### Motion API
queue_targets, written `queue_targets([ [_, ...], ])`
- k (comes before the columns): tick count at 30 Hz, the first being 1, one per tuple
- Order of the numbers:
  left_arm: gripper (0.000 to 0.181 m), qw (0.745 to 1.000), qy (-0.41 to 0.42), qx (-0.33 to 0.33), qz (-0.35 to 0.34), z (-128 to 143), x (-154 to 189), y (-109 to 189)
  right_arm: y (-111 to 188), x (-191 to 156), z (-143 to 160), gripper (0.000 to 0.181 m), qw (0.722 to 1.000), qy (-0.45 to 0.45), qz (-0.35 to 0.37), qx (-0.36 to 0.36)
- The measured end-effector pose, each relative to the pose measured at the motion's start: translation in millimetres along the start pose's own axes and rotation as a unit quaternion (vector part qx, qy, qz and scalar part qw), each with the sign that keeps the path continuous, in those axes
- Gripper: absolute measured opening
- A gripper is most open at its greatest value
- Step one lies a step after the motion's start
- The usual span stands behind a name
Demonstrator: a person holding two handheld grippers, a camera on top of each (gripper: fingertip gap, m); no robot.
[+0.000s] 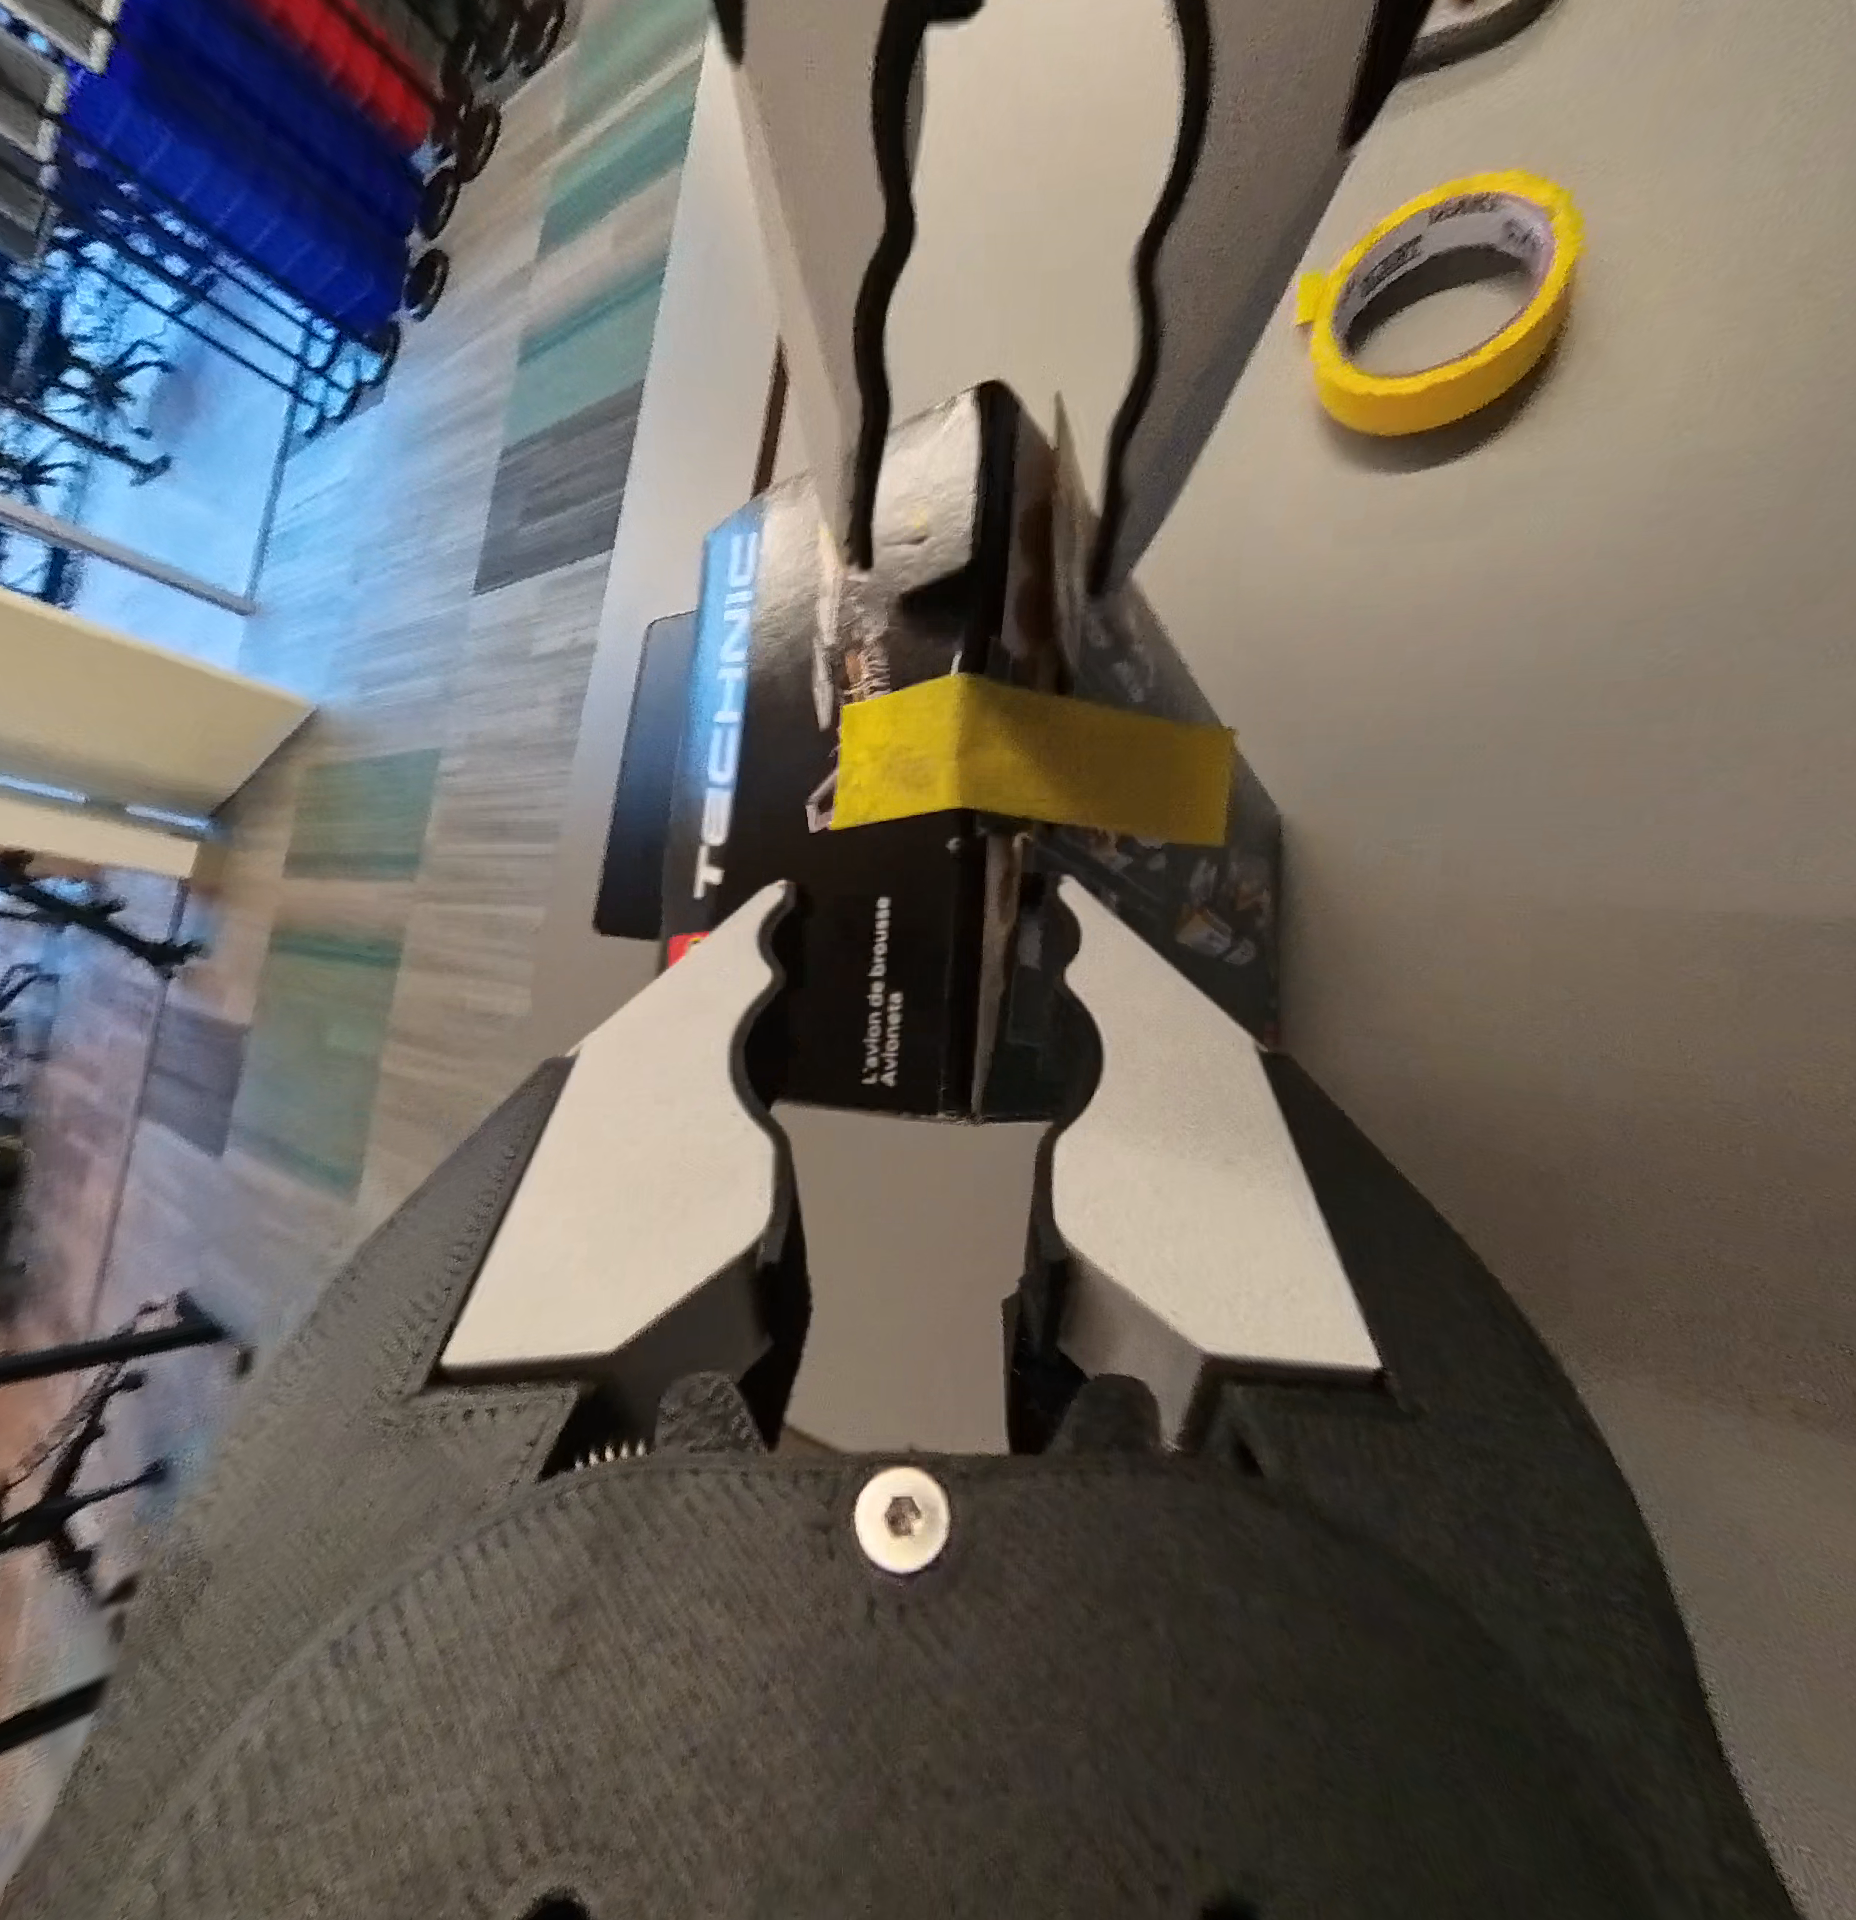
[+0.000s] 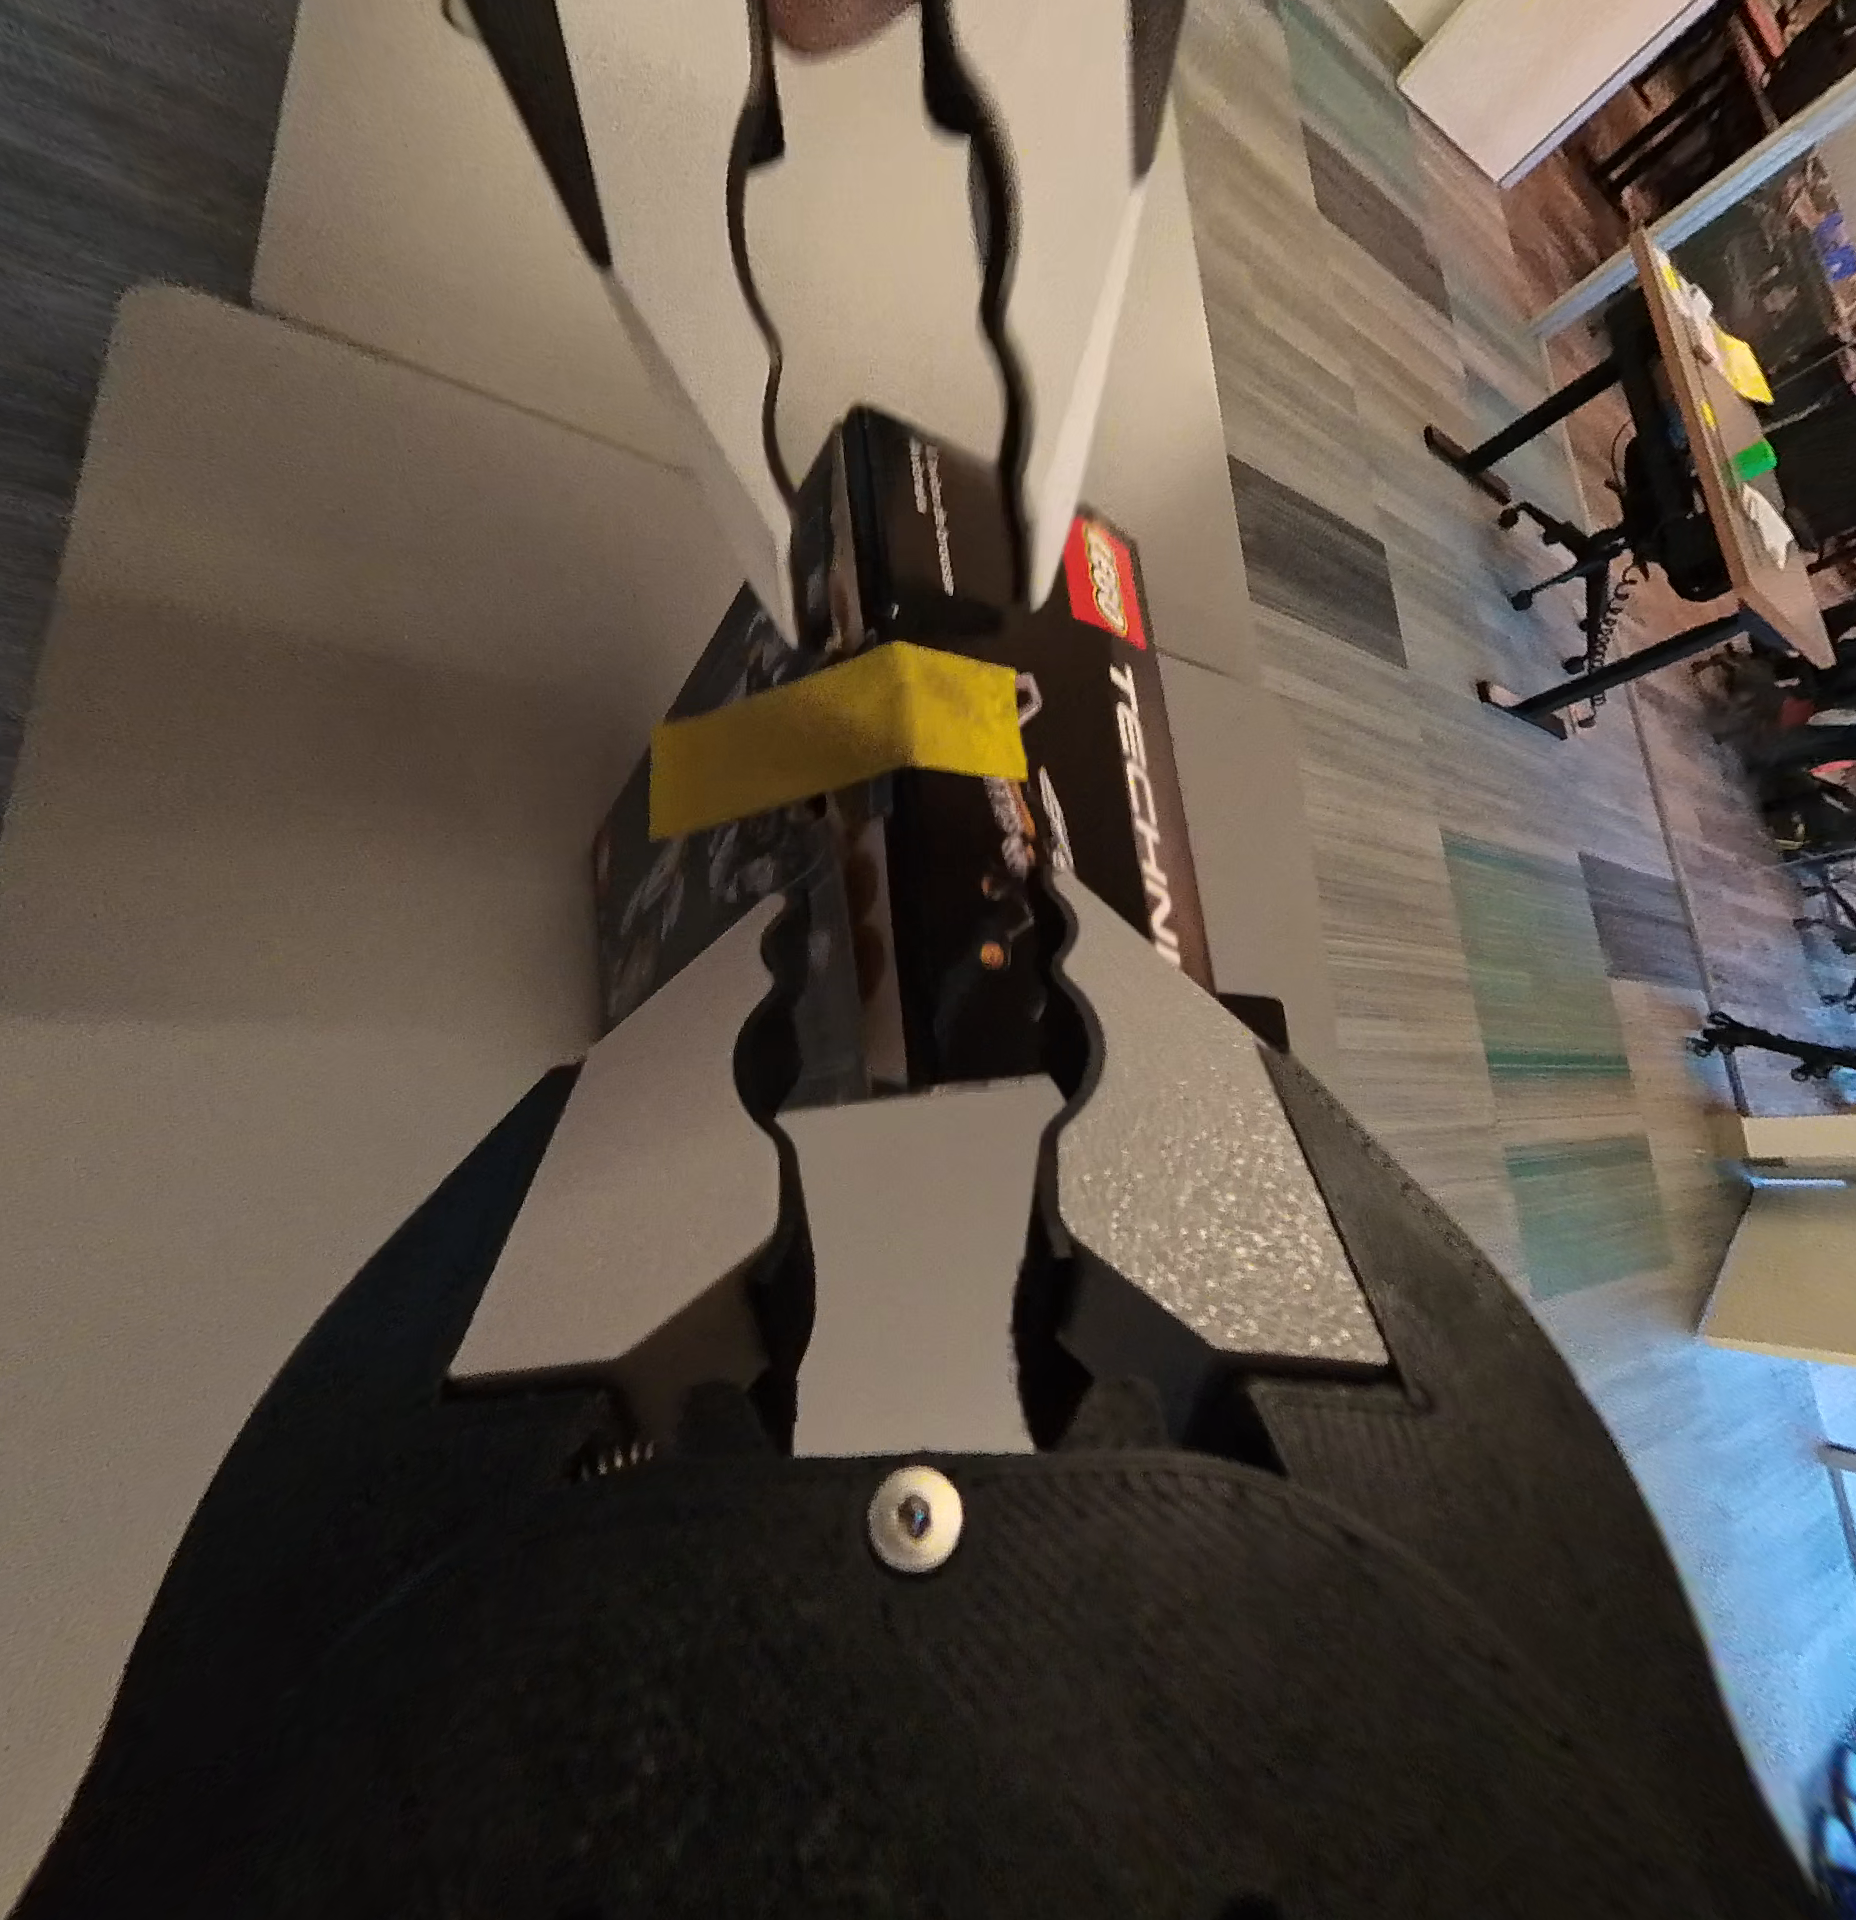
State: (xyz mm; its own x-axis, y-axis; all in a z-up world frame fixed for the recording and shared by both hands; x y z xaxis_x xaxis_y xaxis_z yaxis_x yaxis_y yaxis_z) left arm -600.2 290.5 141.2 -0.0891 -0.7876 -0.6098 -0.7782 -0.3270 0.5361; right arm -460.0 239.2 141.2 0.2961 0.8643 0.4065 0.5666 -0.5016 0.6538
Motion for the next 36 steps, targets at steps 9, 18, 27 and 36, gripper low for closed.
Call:
queue_targets([
  [9, 0.033, 0.999, 0.028, 0.041, 0.009, 5, 8, 0, -5, -2, 3, 0.030, 0.998, -0.029, -0.043, 0.024],
  [18, 0.030, 0.997, 0.066, 0.041, -0.003, 5, 11, 2, -6, -2, 12, 0.025, 0.994, -0.066, -0.046, 0.070],
  [27, 0.033, 0.989, 0.127, 0.069, 0.045, -16, 3, 7, -7, -1, 13, 0.024, 0.993, -0.075, -0.056, 0.077],
  [36, 0.020, 0.981, 0.144, 0.033, 0.124, -18, 0, -12, -7, 0, 13, 0.024, 0.993, -0.074, -0.057, 0.076],
])
Point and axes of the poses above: each gripper's, where its closed fingertips meet, y back along the fingers, z out of its underside, x = y × z across the jaws, the point moved 8 cm from there along y, back along the fingers, and after that the axes turned 9 degrees about -z, right-handed, at the moved point
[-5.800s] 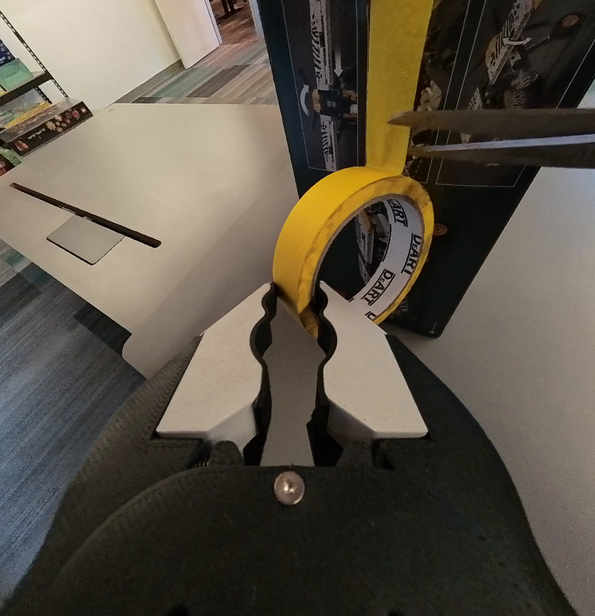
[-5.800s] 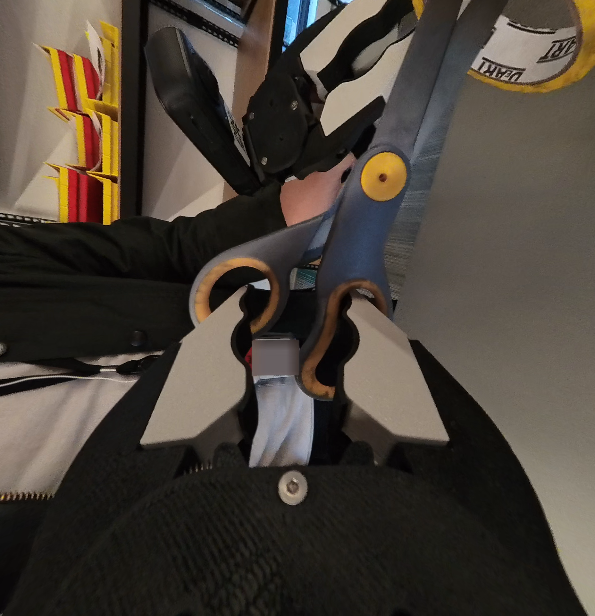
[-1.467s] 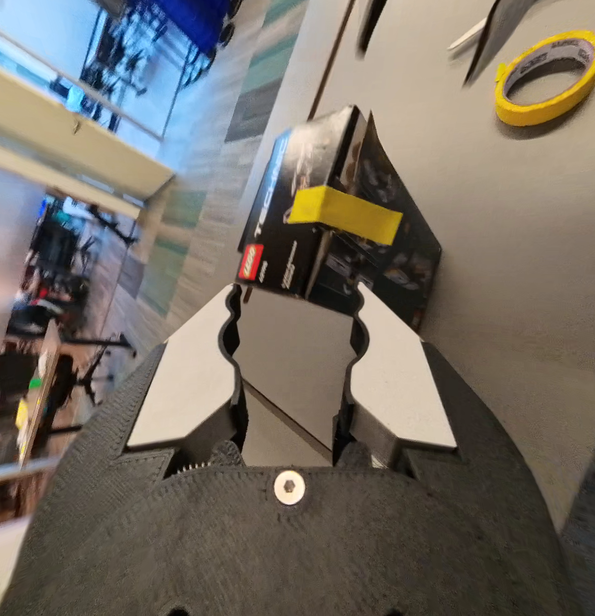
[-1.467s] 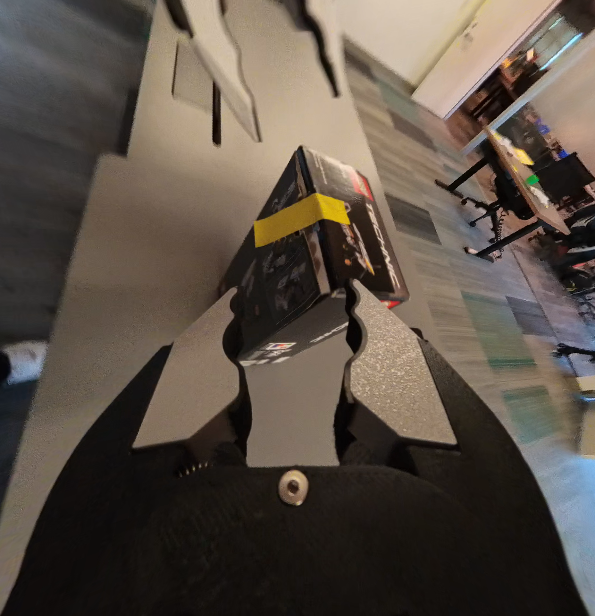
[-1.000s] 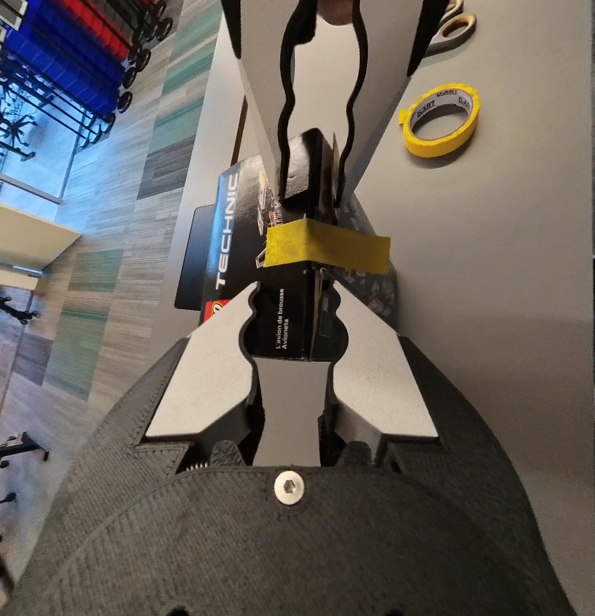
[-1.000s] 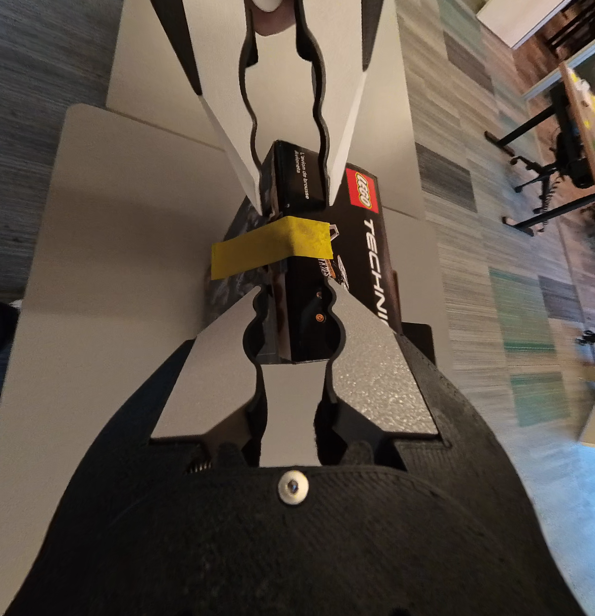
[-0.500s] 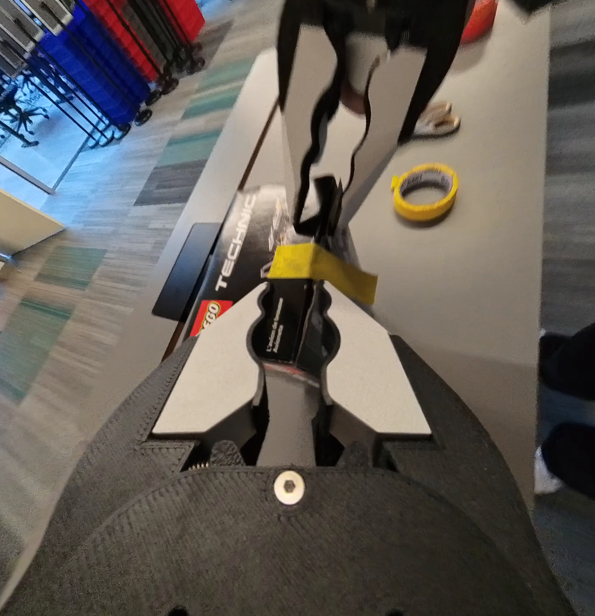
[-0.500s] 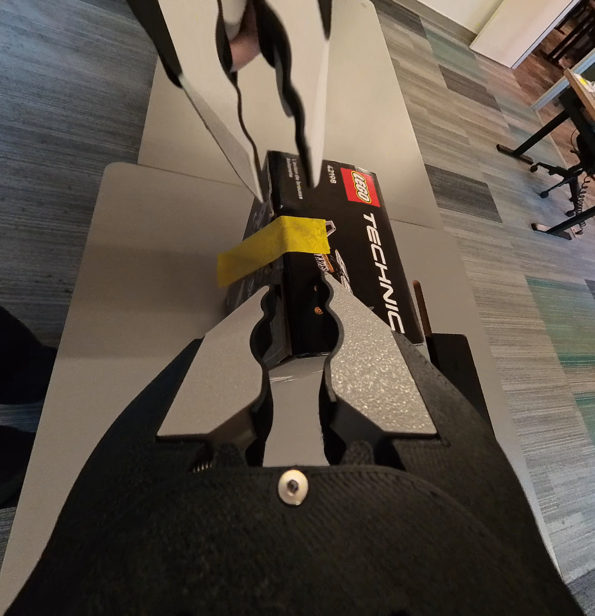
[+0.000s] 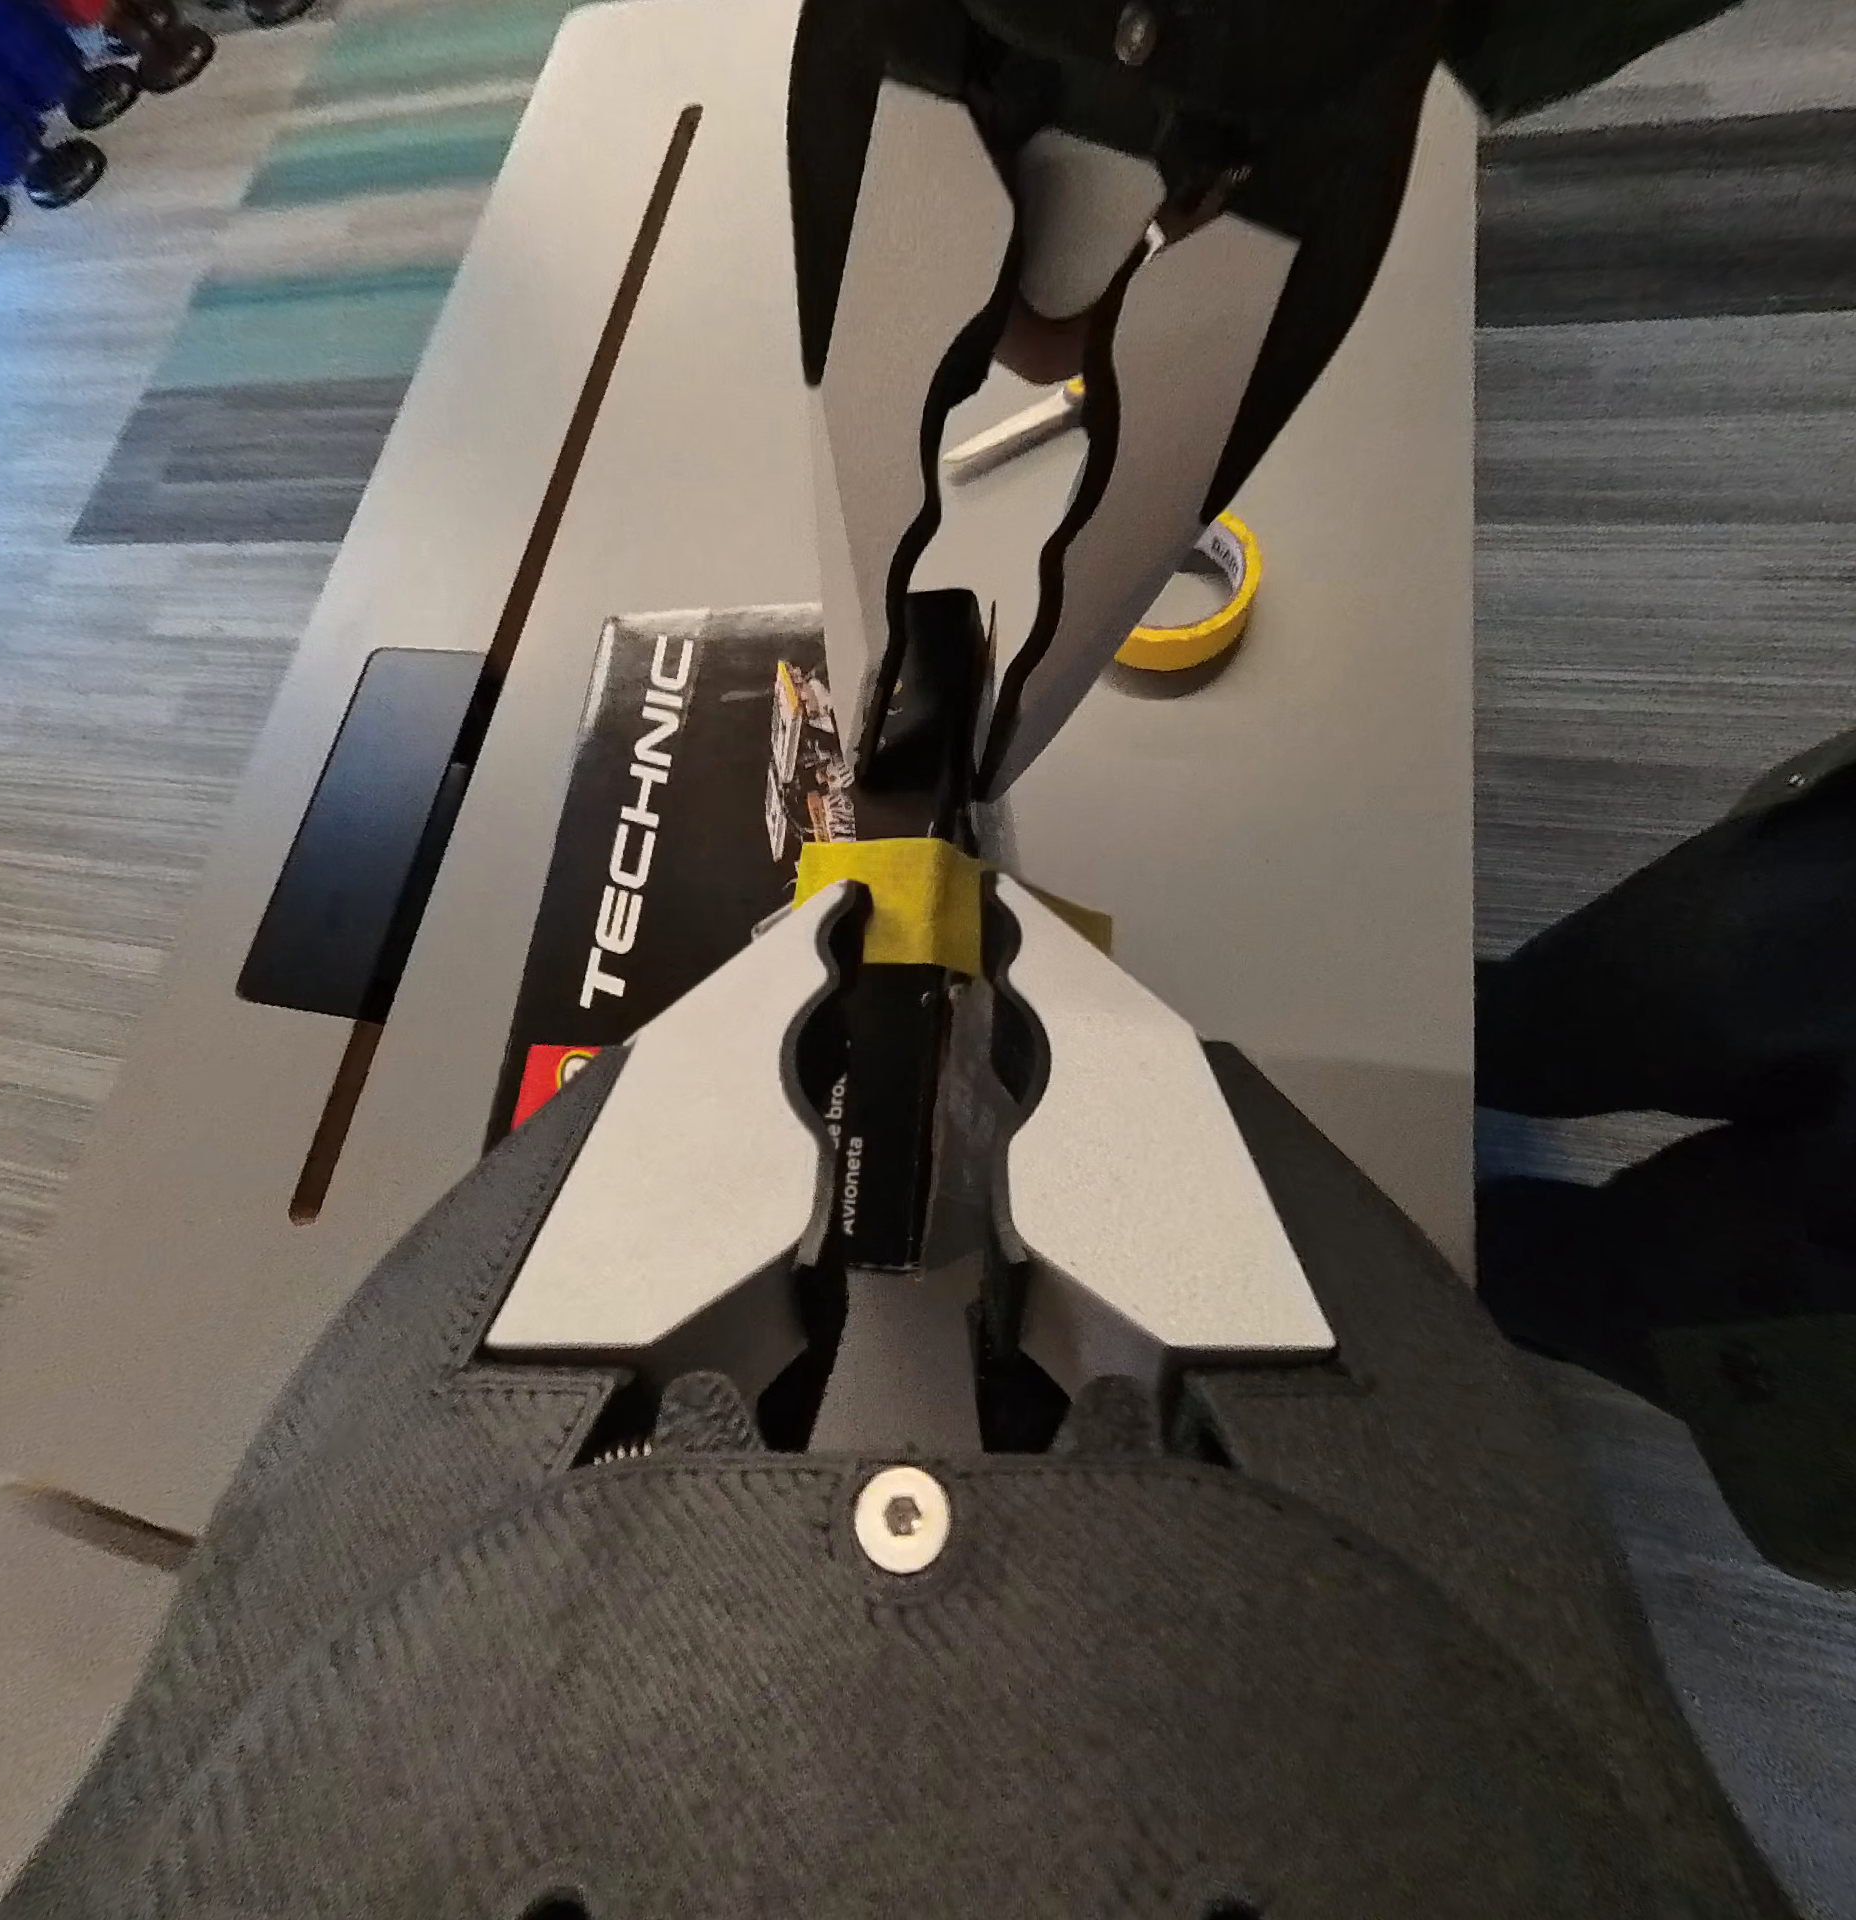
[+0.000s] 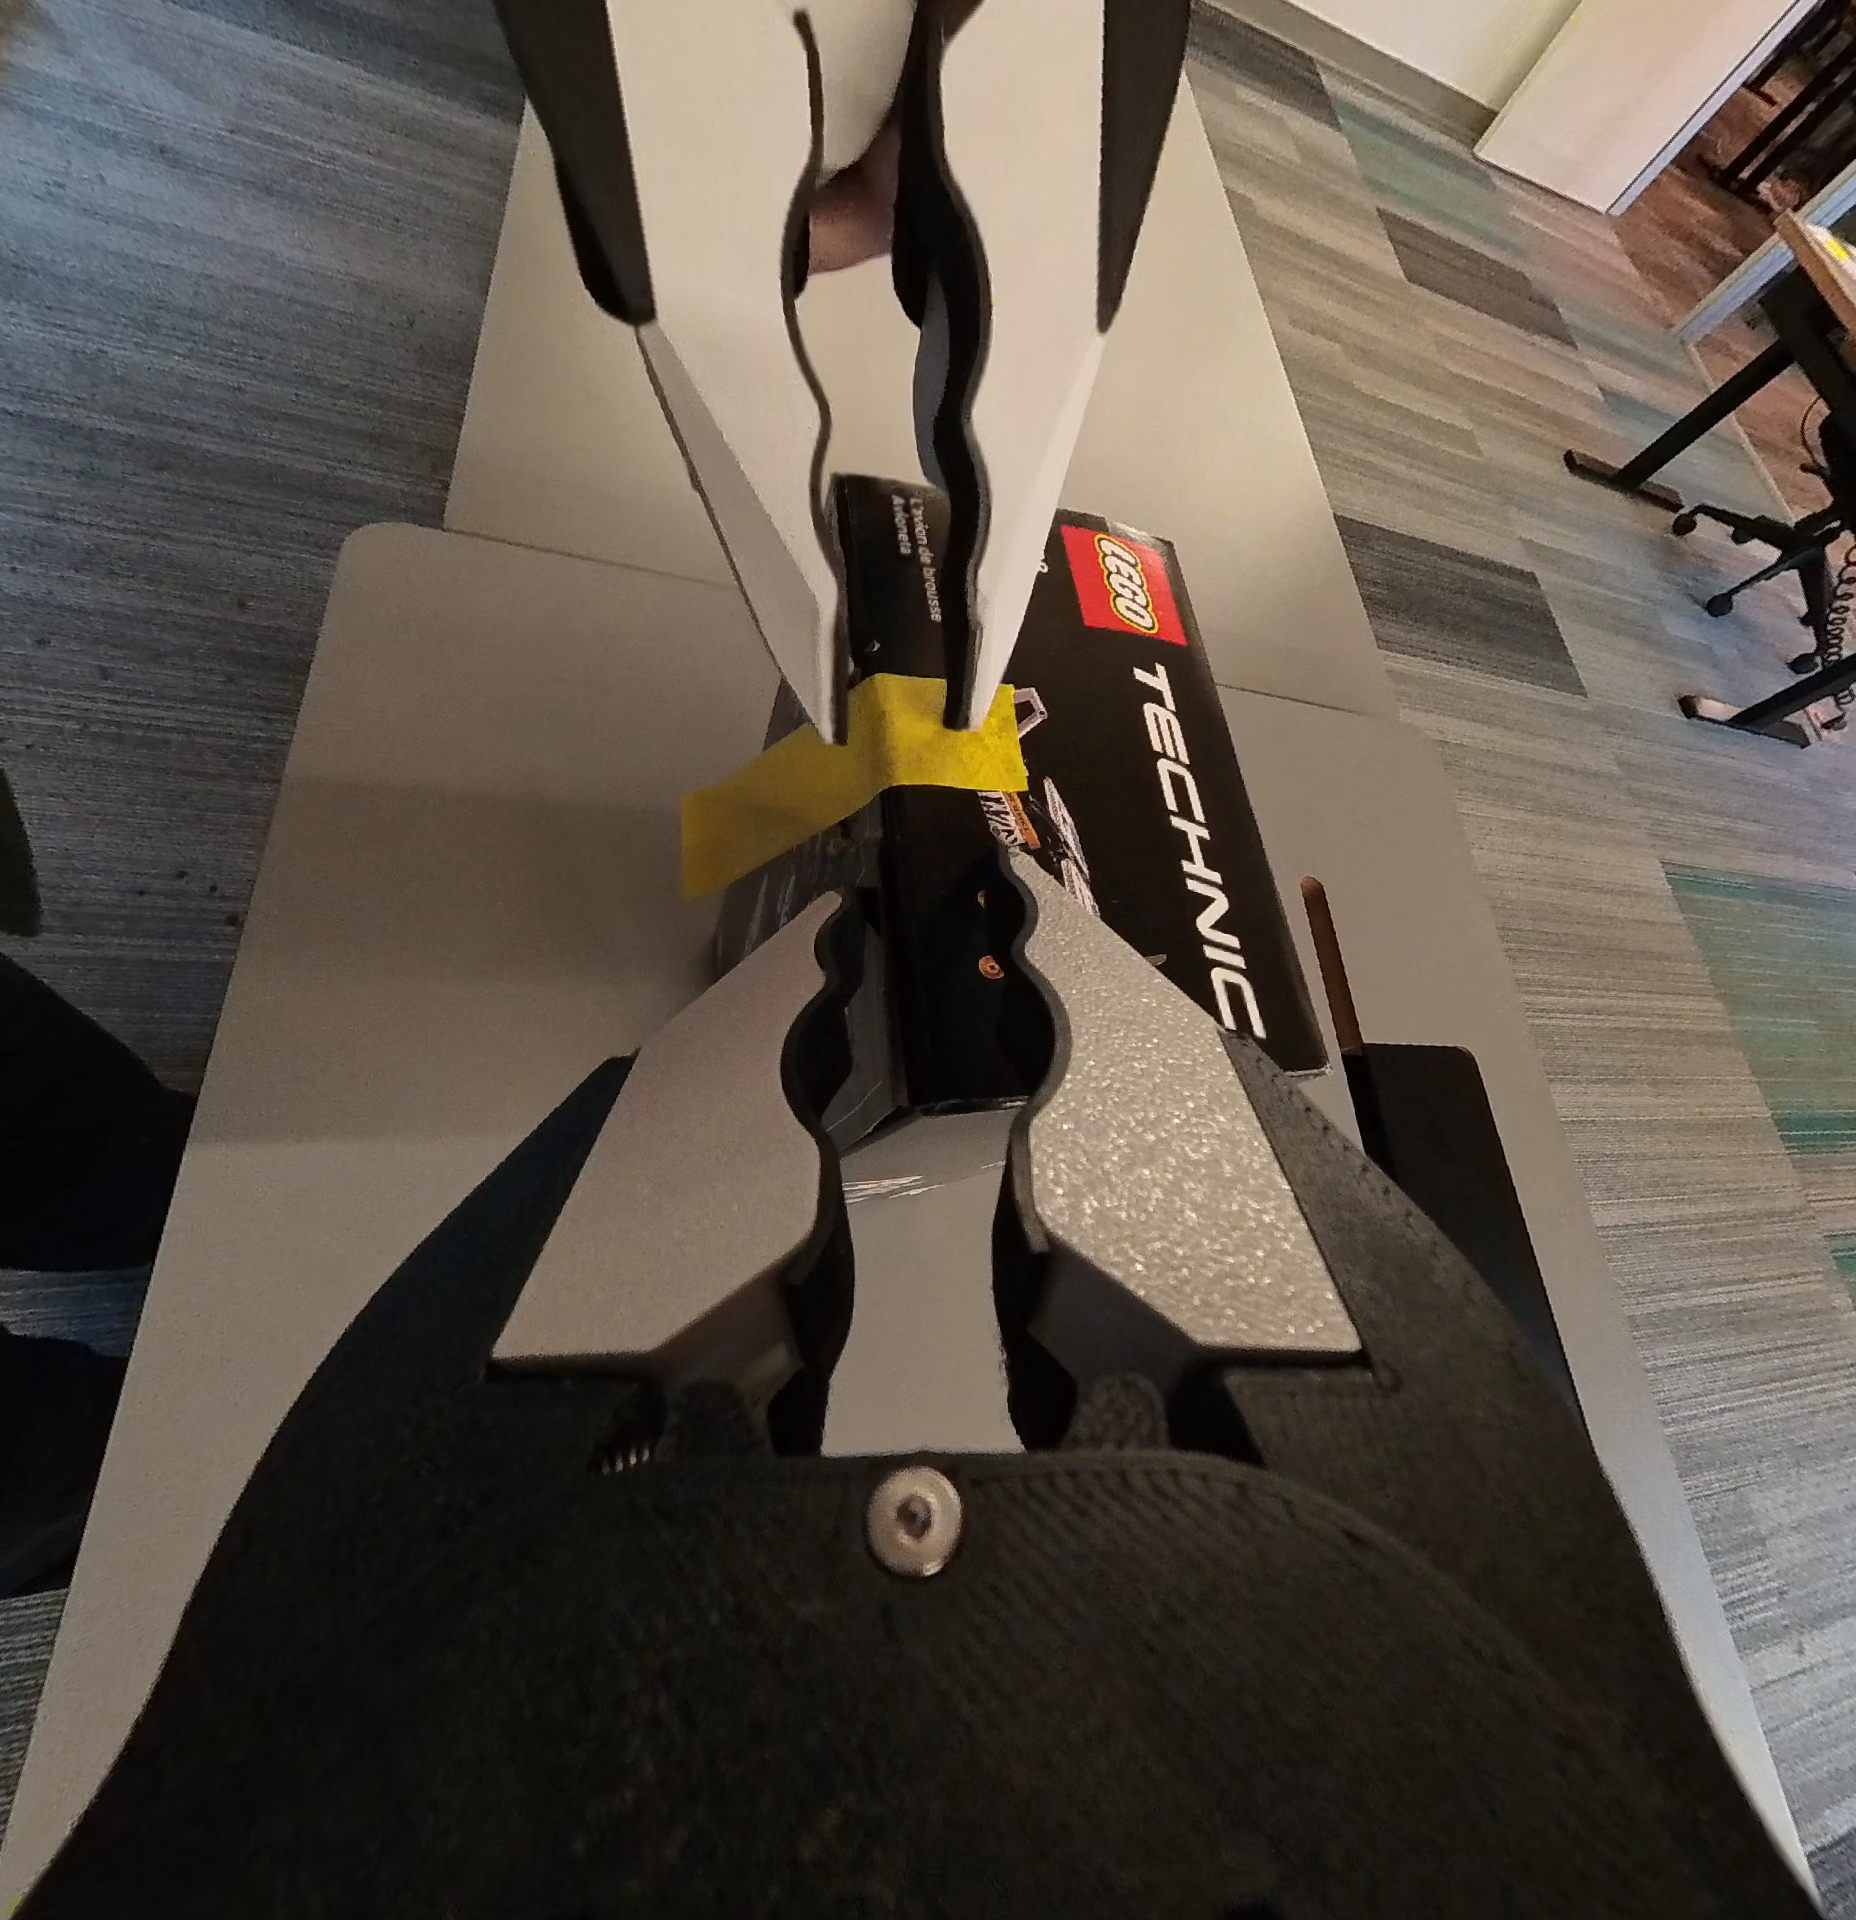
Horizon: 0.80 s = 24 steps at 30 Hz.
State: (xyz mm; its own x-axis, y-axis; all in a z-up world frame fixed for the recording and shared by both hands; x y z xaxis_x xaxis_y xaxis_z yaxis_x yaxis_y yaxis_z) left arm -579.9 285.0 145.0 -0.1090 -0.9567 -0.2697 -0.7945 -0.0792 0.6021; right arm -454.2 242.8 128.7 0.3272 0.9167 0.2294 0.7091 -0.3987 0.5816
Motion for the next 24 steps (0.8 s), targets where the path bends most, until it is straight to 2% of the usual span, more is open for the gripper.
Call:
queue_targets([
  [8, 0.016, 0.998, -0.044, 0.015, -0.049, 2, 4, -1, 0, 0, 0, 0.024, 1.000, -0.003, 0.002, 0.003],
  [11, 0.028, 0.994, -0.072, -0.001, -0.080, 4, 7, -5, 0, 0, 1, 0.024, 1.000, -0.004, 0.001, 0.004],
  [14, 0.029, 0.988, -0.115, -0.004, -0.105, 4, 11, -8, 1, 0, 1, 0.023, 1.000, -0.002, 0.002, 0.002],
  [24, 0.034, 0.974, -0.167, -0.002, -0.153, 7, 18, -12, 1, 0, 1, 0.023, 1.000, -0.001, 0.003, 0.003],
])
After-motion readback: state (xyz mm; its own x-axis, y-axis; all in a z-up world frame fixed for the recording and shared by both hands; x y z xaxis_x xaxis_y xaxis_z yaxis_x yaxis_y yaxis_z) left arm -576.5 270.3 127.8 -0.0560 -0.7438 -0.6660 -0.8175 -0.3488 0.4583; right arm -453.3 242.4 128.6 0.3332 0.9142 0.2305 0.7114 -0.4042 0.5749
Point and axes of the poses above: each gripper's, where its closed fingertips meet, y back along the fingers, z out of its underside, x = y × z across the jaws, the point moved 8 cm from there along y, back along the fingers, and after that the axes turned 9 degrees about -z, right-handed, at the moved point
